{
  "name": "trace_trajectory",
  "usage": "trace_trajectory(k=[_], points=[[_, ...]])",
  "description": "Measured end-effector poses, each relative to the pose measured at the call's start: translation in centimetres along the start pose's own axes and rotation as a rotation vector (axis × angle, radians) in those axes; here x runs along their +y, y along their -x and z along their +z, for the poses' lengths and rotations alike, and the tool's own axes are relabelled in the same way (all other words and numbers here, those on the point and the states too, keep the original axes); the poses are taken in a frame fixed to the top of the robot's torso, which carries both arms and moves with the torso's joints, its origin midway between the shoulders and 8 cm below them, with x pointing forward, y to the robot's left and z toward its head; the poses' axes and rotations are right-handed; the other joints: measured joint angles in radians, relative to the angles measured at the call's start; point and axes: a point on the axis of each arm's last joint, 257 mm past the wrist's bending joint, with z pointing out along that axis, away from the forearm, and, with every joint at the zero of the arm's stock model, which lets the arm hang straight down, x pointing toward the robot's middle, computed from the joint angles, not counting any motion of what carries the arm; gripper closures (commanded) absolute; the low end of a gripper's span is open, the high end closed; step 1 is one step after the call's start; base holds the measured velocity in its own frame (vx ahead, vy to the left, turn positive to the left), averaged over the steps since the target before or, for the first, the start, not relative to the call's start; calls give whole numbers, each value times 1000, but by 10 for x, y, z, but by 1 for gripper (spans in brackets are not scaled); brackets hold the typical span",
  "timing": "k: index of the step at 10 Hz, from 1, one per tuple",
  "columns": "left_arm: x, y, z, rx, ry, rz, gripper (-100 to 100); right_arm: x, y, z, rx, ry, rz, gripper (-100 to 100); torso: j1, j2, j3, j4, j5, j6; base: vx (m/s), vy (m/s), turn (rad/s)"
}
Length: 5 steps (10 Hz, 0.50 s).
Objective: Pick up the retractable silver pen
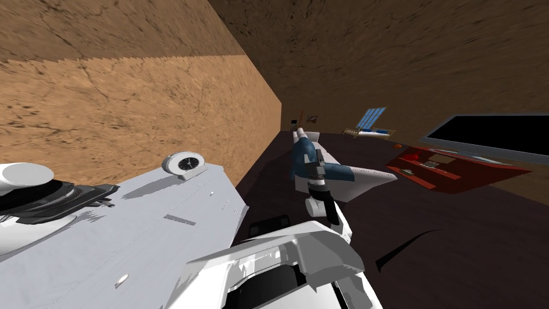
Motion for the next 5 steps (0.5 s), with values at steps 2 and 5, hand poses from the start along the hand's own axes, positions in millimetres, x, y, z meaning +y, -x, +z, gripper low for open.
trace_trajectory(k=[2, 5], points=[[-5, -9, -4, 11, 12, -3, 100, 0, 0, 0, 0, 0, 0, 0, 2, 0, 0, 0, 0, -2, 11, 68, 59], [-33, -11, -16, -10, -28, 17, 100, 0, 0, 0, 0, 0, 0, 0, -5, 1, 0, 0, -1, 0, -4, -5, -10]])
